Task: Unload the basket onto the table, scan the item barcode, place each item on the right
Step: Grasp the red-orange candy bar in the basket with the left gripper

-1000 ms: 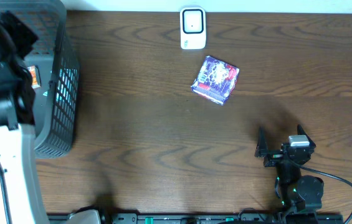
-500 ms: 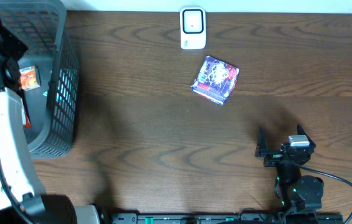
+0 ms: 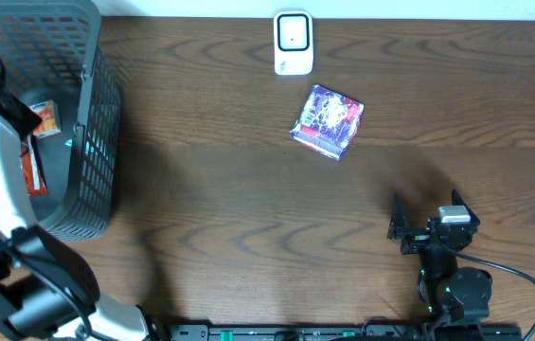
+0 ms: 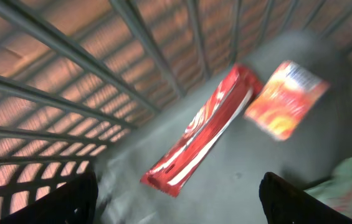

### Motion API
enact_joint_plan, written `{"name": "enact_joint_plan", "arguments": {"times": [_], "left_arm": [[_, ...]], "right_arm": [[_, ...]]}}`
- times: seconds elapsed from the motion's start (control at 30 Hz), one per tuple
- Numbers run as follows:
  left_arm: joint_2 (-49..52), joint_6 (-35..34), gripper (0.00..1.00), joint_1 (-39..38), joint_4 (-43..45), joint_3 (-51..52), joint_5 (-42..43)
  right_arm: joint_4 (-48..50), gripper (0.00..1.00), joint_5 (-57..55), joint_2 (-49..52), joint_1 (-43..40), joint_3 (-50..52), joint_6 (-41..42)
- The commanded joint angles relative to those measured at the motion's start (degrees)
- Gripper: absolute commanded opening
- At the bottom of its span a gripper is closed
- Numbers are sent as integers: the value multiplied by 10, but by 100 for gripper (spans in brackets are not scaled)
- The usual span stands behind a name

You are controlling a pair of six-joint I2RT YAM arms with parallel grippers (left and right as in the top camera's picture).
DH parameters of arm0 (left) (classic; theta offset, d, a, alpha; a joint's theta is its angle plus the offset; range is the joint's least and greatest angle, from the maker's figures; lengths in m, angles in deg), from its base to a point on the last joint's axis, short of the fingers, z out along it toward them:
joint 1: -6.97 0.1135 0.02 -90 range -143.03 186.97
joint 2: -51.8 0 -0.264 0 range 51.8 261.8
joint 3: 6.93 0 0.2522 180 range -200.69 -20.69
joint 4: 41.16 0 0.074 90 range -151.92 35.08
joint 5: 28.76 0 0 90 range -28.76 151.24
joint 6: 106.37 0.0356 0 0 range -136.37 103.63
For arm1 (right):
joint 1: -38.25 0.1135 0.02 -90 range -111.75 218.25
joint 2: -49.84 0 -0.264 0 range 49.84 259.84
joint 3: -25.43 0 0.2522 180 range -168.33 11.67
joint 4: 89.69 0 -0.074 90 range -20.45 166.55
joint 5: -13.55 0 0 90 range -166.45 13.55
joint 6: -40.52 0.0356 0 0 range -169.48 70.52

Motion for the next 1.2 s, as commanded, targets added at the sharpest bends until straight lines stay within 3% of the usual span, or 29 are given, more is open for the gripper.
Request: {"name": "enact_joint_plan", "arguments": {"times": [0.0,0.63,0.8,0.97,1.03,1.1,1.17], "left_arm": [[40,54,83,5,4,17,1],[147,80,79,38,50,19,24],[172,127,77,47,52,21,120],[197,127,76,47,51,23,122],[202,127,56,47,49,24,124],[201,127,25,47,47,24,124],[200,127,9,47,47,23,124]], "right_arm": [[-1,99,-5,0,-2,1,-4],[-1,99,-5,0,-2,1,-4],[-1,99,-5,0,-2,1,-4],[-1,99,-5,0,-2,1,-4],[-1,99,-5,0,-2,1,-4],[-1,99,-5,0,-2,1,-4],[-1,99,-5,0,-2,1,-4]]}}
